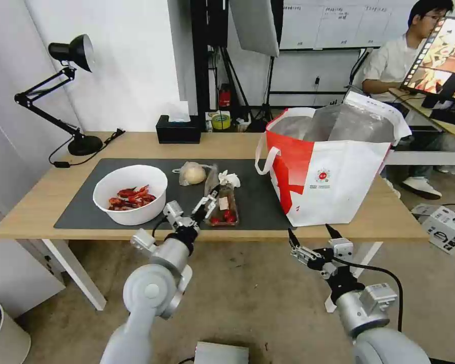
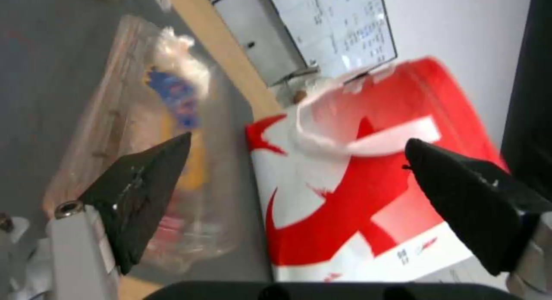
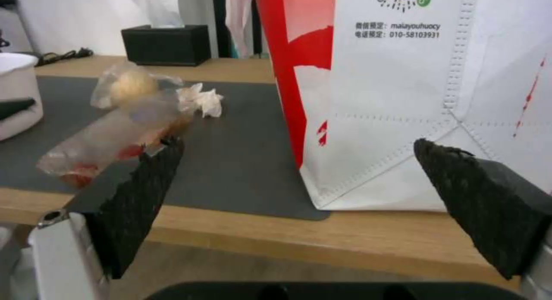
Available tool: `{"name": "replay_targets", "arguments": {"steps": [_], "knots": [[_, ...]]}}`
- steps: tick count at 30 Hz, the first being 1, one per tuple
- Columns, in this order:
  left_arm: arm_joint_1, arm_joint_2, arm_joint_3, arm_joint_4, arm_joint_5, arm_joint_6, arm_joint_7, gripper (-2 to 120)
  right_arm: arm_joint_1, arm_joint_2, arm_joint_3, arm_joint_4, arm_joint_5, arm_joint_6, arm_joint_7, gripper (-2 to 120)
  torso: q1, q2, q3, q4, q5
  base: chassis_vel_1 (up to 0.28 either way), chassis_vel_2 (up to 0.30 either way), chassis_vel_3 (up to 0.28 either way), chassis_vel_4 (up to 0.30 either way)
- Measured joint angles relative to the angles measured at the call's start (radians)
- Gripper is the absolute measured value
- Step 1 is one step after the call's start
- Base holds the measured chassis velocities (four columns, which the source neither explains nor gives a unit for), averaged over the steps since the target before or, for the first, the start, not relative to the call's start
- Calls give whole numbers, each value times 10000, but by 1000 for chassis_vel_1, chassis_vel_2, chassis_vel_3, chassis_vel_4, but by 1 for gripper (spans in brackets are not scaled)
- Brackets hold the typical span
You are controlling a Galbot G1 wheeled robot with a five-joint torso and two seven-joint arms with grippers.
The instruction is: Pick up the trash from the table and place it into the takeout bag.
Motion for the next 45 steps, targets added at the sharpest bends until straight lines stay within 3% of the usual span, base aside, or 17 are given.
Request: {"name": "replay_targets", "arguments": {"steps": [6, 13, 19, 22, 26, 29, 45], "knots": [[-13, -30, 438, 468, 147, 8, -37, 88, -3, 14, 10, 3, 4, 3, 2, 100, 1, 0, 0, 0, -1, 0, 0, 0, 0], [-7, -72, 566, 784, 403, -21, -23, 59, 20, 13, 4, -33, 30, 9, 11, 100, 0, 0, 0, 0, -1, 0, 0, 0, 0], [36, -7, 485, 831, 500, -51, 2, 40, 100, -17, -124, -124, 121, 11, 20, 100, 0, 0, 0, 0, -1, 0, 0, 0, 0], [86, 3, 423, 862, 559, -72, 16, 25, 274, -180, -303, -232, 501, 6, 88, 100, 0, 0, 0, 0, -1, 0, 0, 0, 0], [99, 17, 388, 887, 578, -81, 20, 16, 492, -389, -466, -335, 879, -32, 223, 100, 0, 0, 0, 0, -1, 0, 0, 0, 0], [103, 65, 369, 939, 588, -89, 23, 1, 995, -791, -743, -493, 1961, -359, 583, 100, 1, 0, 0, 2, -2, 0, 0, 0, 0], [-139, 99, 571, 1300, 598, -119, 28, 0, 2689, -2081, -1373, -1176, 6145, -989, 1429, 100, 0, 0, 0, 0, -1, 0, 0, 0, 0]]}}
